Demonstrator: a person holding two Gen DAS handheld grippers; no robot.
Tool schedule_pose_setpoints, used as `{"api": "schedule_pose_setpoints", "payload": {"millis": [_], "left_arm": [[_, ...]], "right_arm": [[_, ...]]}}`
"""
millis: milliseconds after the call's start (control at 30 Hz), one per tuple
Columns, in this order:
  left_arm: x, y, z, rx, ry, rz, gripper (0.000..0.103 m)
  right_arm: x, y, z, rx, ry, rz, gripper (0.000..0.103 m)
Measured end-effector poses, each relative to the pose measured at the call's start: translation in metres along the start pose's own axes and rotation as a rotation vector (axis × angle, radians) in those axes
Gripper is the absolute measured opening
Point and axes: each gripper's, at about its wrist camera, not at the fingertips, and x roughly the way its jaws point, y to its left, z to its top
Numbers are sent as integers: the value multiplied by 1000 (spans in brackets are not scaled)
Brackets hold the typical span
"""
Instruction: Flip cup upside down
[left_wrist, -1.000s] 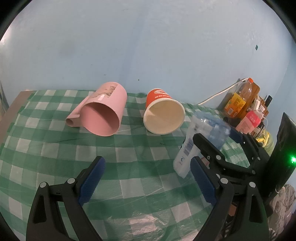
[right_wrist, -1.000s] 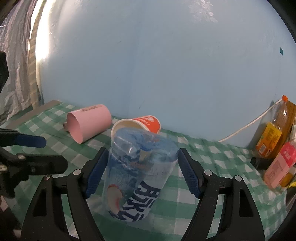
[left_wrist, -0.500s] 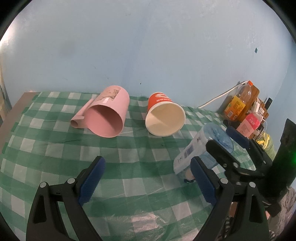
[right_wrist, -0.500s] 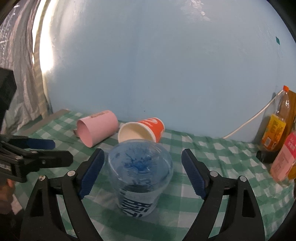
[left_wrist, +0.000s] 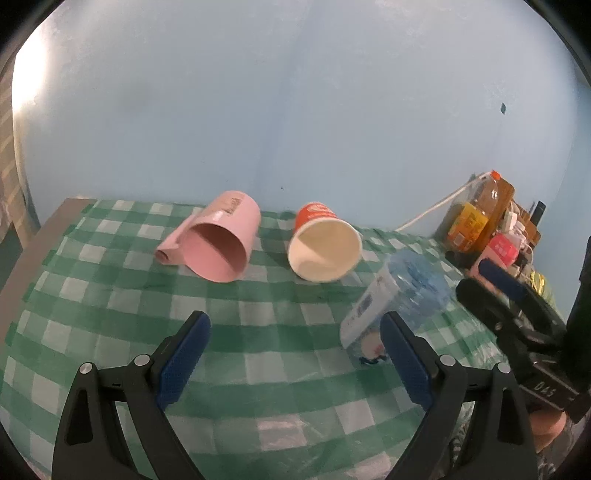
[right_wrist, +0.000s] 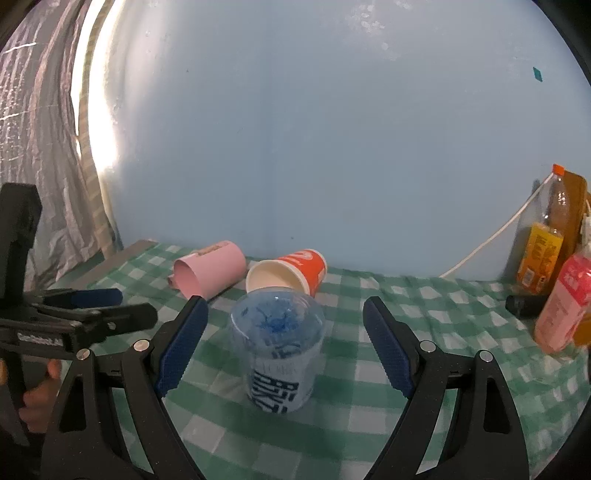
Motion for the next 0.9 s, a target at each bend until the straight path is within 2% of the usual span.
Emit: {"api": "schedule_pose_setpoints", "payload": {"millis": [133, 267, 500, 567, 767, 900], "left_arm": [[-8, -16, -8, 46, -27, 7, 94], [-19, -34, -15, 112, -93, 62, 94], [-38, -50, -21, 153, -209, 91, 95], [-41, -51, -21, 158, -224, 99, 103], [-47, -56, -24, 176, -265, 109, 103], [-47, -60, -26, 191, -264, 114, 103]], "right_arm": [[-14, -4, -1, 0, -3, -12, 85], [-26, -10, -4, 4, -3, -20, 85], [-44, -24, -13, 31, -4, -33, 85], [-48, -27, -15, 35, -5, -34, 85], [-52, -29, -20, 33, -6, -24, 86], [-52, -26, -22, 18, -6, -23, 86]]}}
